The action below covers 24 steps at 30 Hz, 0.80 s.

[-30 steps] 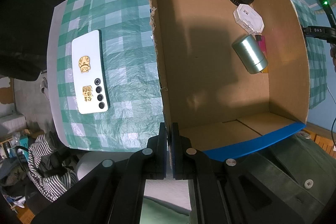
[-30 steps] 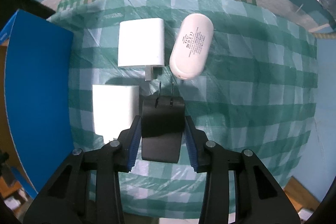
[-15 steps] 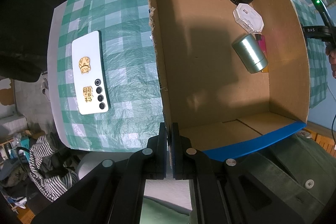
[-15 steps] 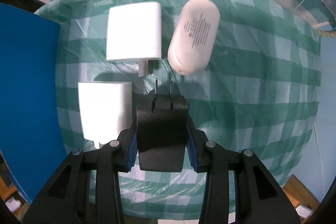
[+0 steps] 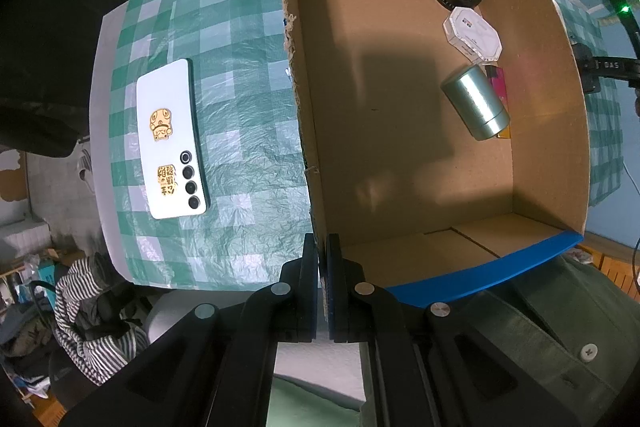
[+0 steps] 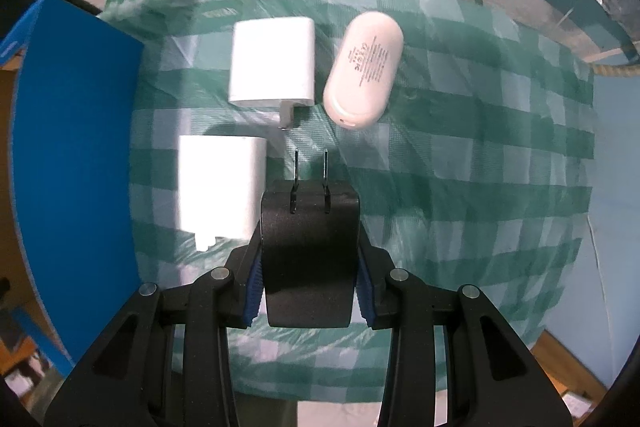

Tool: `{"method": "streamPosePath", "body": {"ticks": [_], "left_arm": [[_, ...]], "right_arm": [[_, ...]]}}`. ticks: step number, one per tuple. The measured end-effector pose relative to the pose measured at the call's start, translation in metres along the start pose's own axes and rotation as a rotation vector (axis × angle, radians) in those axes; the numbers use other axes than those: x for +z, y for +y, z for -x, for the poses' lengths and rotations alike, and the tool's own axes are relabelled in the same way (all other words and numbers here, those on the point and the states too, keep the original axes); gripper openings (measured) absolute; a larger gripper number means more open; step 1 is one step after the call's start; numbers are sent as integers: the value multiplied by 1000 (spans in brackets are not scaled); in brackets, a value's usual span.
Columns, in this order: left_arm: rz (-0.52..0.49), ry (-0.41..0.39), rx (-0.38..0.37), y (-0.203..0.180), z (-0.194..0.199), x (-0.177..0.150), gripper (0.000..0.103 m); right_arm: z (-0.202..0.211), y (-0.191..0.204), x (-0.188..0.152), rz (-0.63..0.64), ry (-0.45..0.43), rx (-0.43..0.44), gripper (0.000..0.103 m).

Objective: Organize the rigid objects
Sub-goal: 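Lift the black charger with the right tool and carry it over the box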

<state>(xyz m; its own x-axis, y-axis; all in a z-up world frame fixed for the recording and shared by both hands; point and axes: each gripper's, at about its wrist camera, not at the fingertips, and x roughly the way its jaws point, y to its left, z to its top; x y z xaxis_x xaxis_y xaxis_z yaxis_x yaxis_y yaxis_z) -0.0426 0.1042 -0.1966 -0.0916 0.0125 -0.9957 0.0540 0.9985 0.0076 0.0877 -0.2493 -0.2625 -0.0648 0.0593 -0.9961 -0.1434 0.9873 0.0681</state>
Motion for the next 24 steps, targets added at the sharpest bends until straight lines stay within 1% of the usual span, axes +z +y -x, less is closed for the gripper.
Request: {"method": "streamPosePath", "body": {"ticks": [14,24], "left_arm": [[-2,-1,2,-1,-1,1,4],[-1,-1,2,-1,-1,1,3]], "right_arm": [[58,41,-6,93,-64,35,37],[85,77,-1,179,-103,55,37]]}}
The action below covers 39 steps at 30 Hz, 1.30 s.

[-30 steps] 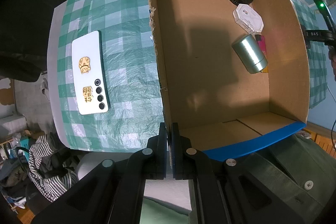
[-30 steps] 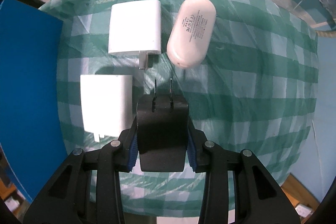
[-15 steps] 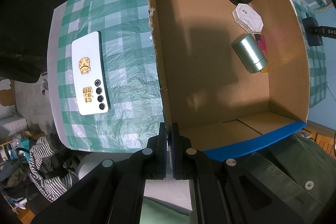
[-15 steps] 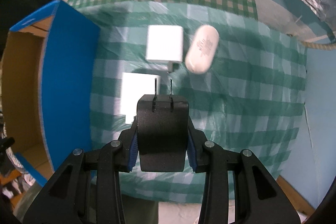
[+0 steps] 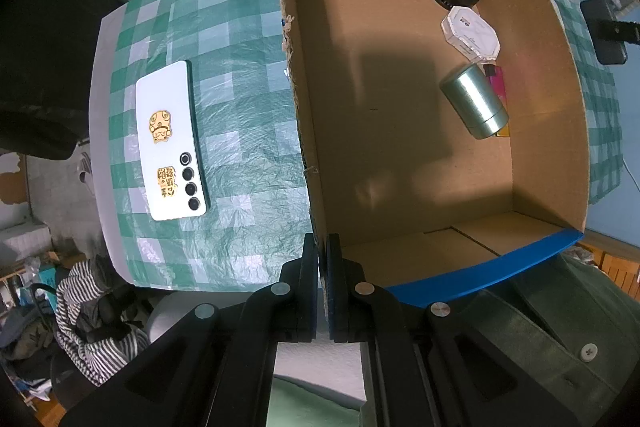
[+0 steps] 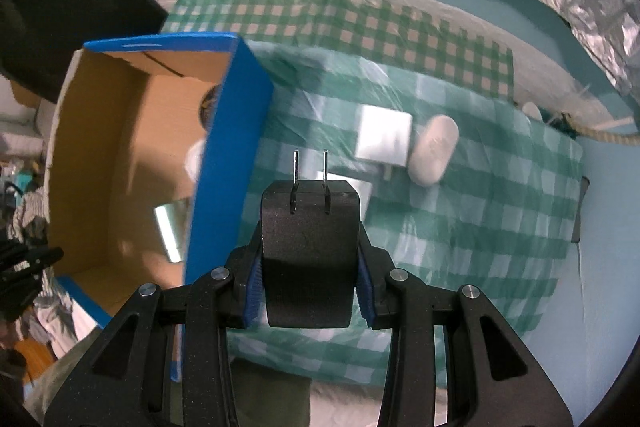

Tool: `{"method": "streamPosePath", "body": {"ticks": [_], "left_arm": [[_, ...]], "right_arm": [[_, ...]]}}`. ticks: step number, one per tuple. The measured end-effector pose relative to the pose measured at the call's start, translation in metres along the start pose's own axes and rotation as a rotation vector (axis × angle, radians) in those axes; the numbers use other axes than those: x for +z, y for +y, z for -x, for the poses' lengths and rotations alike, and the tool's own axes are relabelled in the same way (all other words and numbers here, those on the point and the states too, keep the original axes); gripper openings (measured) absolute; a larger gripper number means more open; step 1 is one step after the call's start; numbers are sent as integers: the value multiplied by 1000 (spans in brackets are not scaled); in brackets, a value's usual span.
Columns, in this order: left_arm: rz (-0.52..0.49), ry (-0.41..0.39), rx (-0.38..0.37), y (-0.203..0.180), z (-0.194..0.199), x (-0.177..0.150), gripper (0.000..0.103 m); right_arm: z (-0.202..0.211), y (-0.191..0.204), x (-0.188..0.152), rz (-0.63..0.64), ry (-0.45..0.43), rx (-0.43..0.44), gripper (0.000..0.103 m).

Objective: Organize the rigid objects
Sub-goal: 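Lift the black charger with the right tool and carry it over the box, then lower the charger into the box and open the right tool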

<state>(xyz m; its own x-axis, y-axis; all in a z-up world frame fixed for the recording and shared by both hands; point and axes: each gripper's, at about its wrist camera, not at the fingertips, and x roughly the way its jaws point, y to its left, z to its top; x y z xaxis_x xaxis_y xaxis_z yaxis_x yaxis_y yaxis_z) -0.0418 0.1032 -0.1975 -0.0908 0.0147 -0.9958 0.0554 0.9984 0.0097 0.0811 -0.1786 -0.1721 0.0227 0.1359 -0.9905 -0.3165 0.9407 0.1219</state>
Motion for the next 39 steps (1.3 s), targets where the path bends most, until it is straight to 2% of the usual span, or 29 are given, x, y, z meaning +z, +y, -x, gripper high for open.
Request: {"method": "streamPosePath", "body": {"ticks": [9,18,28,39], "left_arm": [[-2,0,1,0,0,0,4],[-1,0,1,0,0,0,4],[-1,0,1,1,-1,0,4],[-3,0,2,0,0,0,4]], "right_arm": [[12,40,14,86,-24,21,37],[7,78,28,183,-14,19,37],[-23,114,35,270,35,15,37],[-53,121,39,269,73,4,37]]}}
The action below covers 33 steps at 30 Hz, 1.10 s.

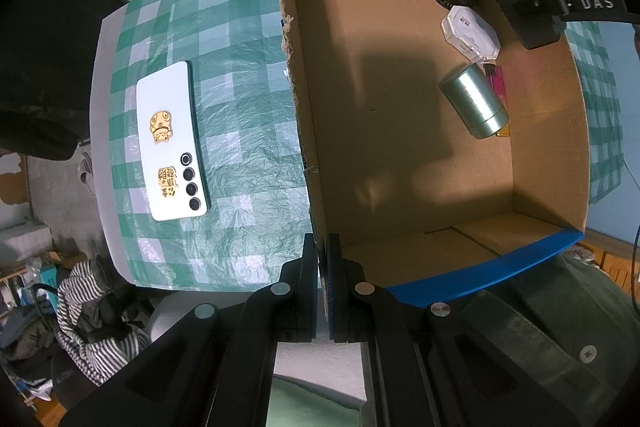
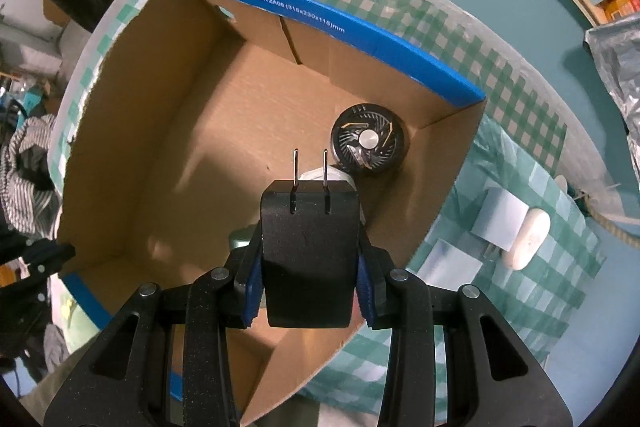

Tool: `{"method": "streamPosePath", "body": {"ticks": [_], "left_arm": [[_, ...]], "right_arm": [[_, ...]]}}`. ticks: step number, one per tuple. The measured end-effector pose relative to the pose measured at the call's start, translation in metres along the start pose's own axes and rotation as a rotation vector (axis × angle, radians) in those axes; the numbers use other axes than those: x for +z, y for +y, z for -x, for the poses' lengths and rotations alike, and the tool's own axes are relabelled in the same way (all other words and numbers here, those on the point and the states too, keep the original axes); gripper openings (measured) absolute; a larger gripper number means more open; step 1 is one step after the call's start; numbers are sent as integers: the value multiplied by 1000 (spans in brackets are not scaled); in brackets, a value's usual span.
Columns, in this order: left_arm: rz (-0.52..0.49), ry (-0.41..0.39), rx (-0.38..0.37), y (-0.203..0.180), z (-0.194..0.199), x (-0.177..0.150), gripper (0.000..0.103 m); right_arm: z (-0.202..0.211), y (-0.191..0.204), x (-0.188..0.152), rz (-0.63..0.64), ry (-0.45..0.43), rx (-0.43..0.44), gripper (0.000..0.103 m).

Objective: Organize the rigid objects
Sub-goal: 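Lower the charger into the box and open the right tool, then move the right tool away from the box toward the white chargers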

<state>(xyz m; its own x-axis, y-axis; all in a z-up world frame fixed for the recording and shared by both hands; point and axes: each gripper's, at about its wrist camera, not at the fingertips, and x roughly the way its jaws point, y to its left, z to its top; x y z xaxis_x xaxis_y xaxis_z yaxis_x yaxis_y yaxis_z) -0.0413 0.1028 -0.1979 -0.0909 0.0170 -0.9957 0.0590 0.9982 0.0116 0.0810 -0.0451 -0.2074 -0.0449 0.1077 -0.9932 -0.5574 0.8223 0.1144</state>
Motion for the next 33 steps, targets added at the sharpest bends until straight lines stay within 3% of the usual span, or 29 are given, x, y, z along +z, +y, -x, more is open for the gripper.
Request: {"method": "streamPosePath", "body": {"ticks": [16,21,33], "left_arm": [[-8,-3,10,-4,2,1,4],[-10,-3,9,-3,1,1,4],[-10,-3,9,-3,1,1,4]], "right_arm": [[14,-1,2,-8,-51,-7,37],[25,-2,-1,-10,-70,-11,49],[51,-6,-10,-15,-108,-18,50]]}}
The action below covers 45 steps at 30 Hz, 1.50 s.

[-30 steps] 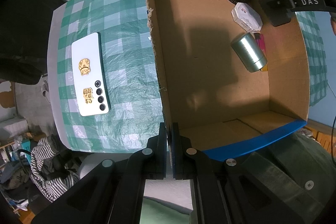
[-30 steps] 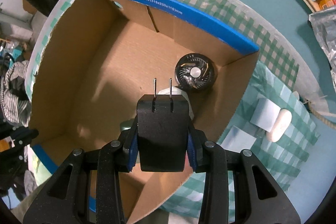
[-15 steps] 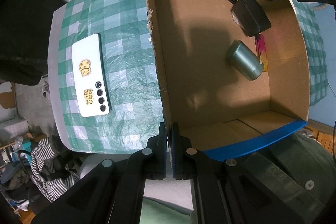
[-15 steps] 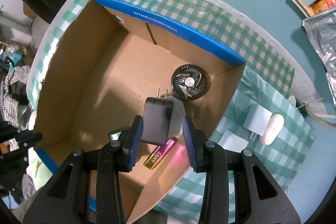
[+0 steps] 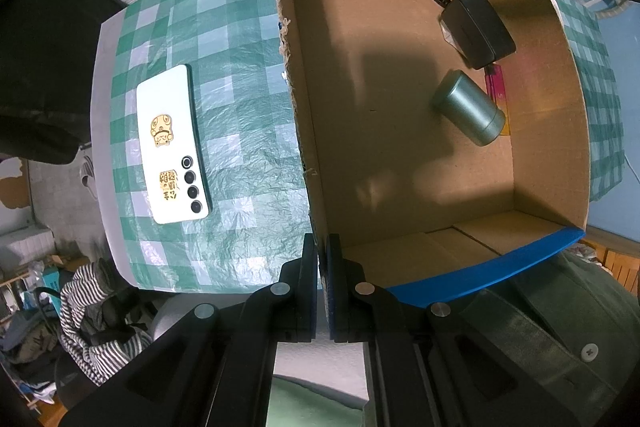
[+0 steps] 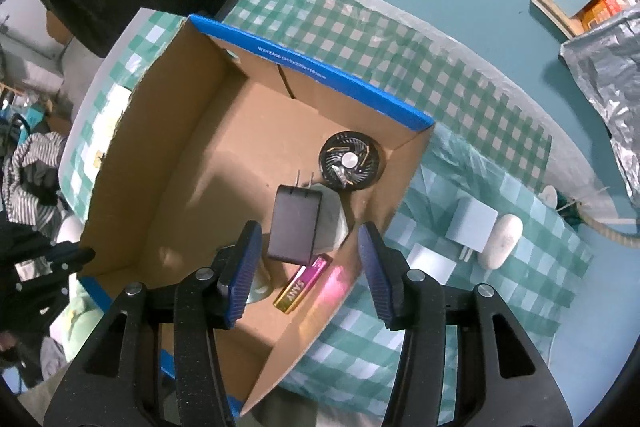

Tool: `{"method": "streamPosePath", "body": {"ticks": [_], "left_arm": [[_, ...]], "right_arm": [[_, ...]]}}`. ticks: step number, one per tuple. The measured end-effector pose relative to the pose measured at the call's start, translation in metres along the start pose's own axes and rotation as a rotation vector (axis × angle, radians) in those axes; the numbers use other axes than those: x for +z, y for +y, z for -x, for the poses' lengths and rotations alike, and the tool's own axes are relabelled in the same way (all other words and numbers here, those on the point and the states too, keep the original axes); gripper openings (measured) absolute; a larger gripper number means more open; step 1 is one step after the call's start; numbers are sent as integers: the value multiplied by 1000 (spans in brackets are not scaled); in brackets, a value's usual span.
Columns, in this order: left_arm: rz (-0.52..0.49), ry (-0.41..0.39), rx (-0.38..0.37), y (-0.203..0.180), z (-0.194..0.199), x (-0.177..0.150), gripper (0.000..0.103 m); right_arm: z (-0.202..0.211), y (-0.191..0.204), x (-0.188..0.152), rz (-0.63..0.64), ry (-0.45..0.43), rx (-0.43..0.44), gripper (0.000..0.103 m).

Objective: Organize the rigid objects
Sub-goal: 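Move the right tool away from the box toward the white chargers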

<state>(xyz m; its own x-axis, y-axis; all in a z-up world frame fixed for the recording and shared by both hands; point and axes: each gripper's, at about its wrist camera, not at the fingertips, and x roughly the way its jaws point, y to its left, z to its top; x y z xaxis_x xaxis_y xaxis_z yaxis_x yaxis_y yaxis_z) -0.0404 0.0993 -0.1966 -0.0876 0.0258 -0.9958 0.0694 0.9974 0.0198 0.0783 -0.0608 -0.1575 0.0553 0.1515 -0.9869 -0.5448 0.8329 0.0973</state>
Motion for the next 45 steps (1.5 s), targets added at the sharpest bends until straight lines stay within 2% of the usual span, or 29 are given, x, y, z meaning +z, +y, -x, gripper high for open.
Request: {"method": "streamPosePath", "body": {"ticks": [6,18,22,24,32,40,45], "left_arm": [[0,1,0,0,0,0,4],[1,1,0,0,0,0,4],[1,1,0,0,0,0,4],[1,1,-1,0,0,0,4],[1,1,0,0,0,0,4],[1,2,0,0,0,0,4],[1,1,0,0,0,0,4]], "right_arm": [[11,-10,-7,-25,-16,-5,56],[21,-43,-25,-98,-18,-9,57],[20,-61,-31,-135,-13,-21,65],[18,-69,-34,-157,-6,-21,65],[-10,-110,-46,-285,59,4,66],[-60,-131,-57,-366,147,-3,68],[-80,-137,-60,-397,165,-9,68]]}}
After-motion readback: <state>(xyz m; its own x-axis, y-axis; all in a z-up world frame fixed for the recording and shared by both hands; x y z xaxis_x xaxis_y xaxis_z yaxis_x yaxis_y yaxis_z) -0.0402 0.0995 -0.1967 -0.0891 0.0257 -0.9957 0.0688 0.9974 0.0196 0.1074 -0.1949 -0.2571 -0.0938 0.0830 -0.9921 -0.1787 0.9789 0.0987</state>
